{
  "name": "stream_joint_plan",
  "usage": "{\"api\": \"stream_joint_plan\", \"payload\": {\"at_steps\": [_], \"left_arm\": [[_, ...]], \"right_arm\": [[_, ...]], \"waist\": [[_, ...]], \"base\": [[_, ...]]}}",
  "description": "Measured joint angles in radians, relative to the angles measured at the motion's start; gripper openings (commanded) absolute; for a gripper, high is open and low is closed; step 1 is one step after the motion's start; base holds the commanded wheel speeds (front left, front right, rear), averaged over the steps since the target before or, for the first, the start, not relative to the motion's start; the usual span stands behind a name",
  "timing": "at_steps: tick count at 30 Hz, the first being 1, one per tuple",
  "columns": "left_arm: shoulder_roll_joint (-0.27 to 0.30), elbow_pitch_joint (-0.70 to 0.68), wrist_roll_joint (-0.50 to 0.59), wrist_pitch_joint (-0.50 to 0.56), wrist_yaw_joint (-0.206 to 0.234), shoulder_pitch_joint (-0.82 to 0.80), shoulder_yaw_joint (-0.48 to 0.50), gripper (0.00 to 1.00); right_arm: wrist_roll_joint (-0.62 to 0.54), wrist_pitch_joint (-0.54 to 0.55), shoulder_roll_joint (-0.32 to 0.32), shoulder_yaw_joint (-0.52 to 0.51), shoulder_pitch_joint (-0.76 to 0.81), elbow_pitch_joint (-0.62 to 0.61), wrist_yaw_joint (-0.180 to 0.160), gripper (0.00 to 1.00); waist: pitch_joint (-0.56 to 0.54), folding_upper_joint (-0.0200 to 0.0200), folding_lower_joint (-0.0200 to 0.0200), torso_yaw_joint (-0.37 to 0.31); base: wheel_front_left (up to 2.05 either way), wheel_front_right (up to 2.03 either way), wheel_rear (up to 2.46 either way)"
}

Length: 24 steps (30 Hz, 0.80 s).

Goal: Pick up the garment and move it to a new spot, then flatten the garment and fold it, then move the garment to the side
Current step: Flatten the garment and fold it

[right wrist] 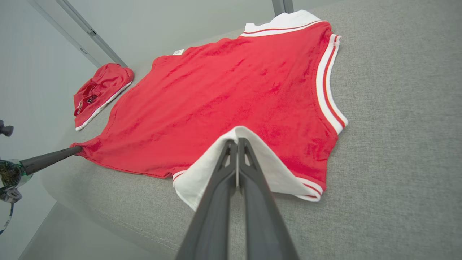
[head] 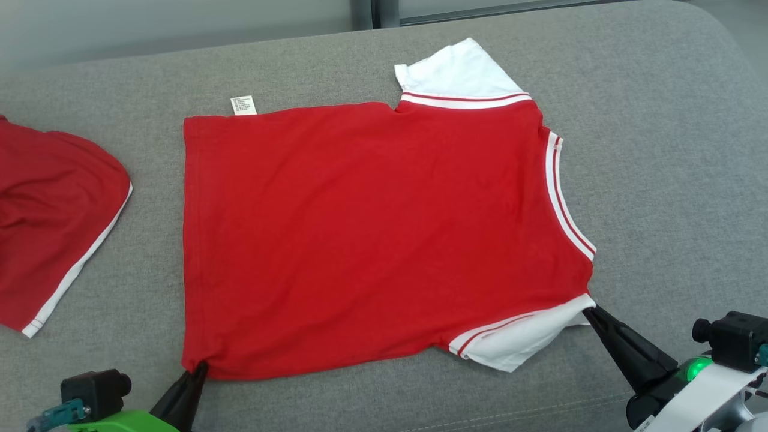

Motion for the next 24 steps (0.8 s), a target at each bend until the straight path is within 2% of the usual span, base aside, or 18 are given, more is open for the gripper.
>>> {"api": "stream_joint_plan", "payload": {"at_steps": [12,24], "left_arm": [[0.064,-0.093,0.001,0.076,0.008,-0.006,0.019,0.00],[0.098,-0.165,-0.006,0.154,0.014,-0.085,0.035,0.00]], "right_arm": [[0.068,0.067,-0.085,-0.081,-0.048,-0.083,0.000,0.00],[0.107,0.136,-0.119,-0.054,-0.153,-0.107,0.000,0.00]], "waist": [[0.057,0.0000,0.0000,0.007],[0.113,0.0000,0.0000,0.012]], "base": [[0.00,0.00,0.00],[0.00,0.00,0.00]]}}
